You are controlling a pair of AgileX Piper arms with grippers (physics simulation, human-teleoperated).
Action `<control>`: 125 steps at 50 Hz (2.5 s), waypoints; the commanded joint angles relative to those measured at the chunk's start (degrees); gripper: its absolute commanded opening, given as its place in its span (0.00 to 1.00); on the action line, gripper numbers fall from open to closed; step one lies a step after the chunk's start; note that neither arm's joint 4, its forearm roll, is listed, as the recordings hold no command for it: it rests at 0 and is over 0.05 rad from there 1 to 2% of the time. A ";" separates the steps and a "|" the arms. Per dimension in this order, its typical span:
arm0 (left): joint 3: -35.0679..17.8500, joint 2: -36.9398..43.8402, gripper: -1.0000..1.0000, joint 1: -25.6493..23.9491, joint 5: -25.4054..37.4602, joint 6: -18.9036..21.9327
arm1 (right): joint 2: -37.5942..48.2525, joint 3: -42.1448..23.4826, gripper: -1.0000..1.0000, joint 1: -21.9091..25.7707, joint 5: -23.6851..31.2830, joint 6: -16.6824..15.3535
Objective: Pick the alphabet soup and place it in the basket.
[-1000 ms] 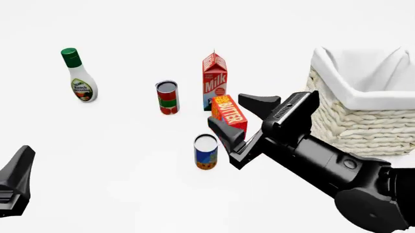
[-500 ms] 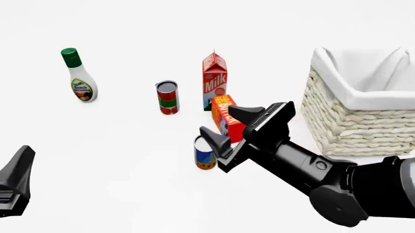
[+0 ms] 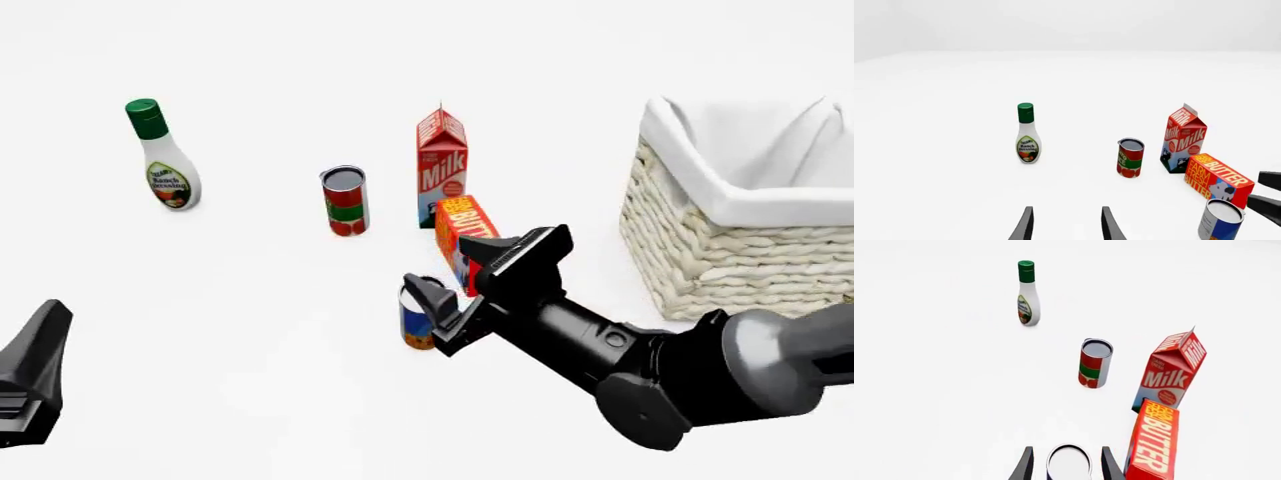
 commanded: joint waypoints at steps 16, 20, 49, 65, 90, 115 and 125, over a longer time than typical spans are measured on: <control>0.00 0.00 1.00 0.00 0.00 0.00 | 6.46 -2.32 1.00 -0.53 -1.88 0.71; 0.00 0.00 1.00 0.00 0.00 0.00 | 6.86 -2.62 1.00 -0.32 -1.86 0.76; 0.00 0.00 1.00 0.00 0.00 0.00 | 10.75 -4.46 1.00 -0.71 -2.46 1.21; 0.00 0.00 1.00 0.00 0.00 0.00 | 12.96 -5.87 1.00 -0.49 -2.34 1.37; 0.00 0.00 1.00 0.00 0.00 0.00 | 16.17 -7.35 1.00 -0.69 -2.89 1.90; 0.00 0.00 1.00 0.00 0.00 0.00 | 20.08 -8.45 1.00 -0.88 -4.15 2.68; 0.00 0.00 1.00 0.00 0.00 0.00 | 21.30 -8.90 1.00 -0.98 -4.40 2.89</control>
